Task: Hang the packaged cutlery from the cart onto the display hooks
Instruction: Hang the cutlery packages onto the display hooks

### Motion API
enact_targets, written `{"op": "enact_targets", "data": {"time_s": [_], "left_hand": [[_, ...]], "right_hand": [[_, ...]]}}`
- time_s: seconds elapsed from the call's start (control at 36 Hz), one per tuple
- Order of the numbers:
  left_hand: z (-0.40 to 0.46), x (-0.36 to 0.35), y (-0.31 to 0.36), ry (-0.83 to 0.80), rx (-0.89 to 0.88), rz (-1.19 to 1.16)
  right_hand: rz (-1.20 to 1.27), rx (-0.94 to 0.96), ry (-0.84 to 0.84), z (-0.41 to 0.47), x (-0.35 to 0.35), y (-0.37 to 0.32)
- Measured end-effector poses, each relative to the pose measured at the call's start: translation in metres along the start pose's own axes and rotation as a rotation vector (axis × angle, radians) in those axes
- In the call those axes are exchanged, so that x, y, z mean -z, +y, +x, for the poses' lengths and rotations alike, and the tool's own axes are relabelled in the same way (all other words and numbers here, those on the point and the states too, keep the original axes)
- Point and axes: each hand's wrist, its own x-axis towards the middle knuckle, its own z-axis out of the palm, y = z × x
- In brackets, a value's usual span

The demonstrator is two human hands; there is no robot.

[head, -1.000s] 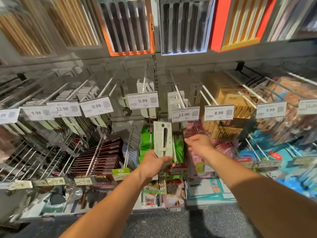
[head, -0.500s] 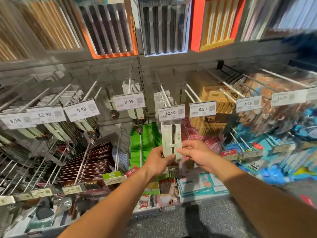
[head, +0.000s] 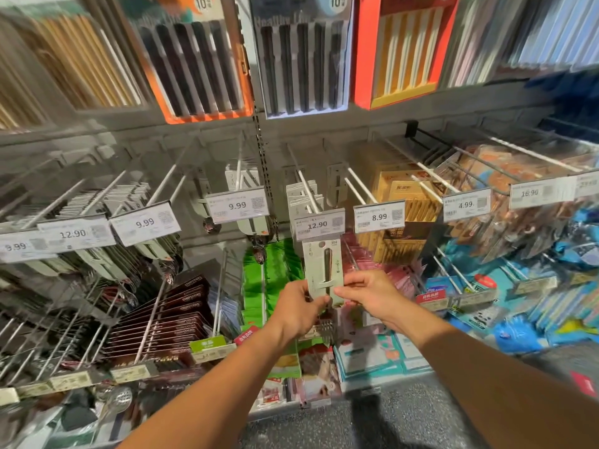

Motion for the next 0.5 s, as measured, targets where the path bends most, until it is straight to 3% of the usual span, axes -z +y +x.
{"op": "enact_targets", "data": {"time_s": [0.14,0.5], "left_hand": [[0.002,-0.001,-0.003,-0.031,0.010,0.049],[0.010,0.009,0.009,0.110,-0.065,-0.043]], "right_hand": [[0.020,-0.009,0.028,0.002,-0.002,0.006],[0.112,0.069,0.076,0.012,-0.006,-0.019]]}}
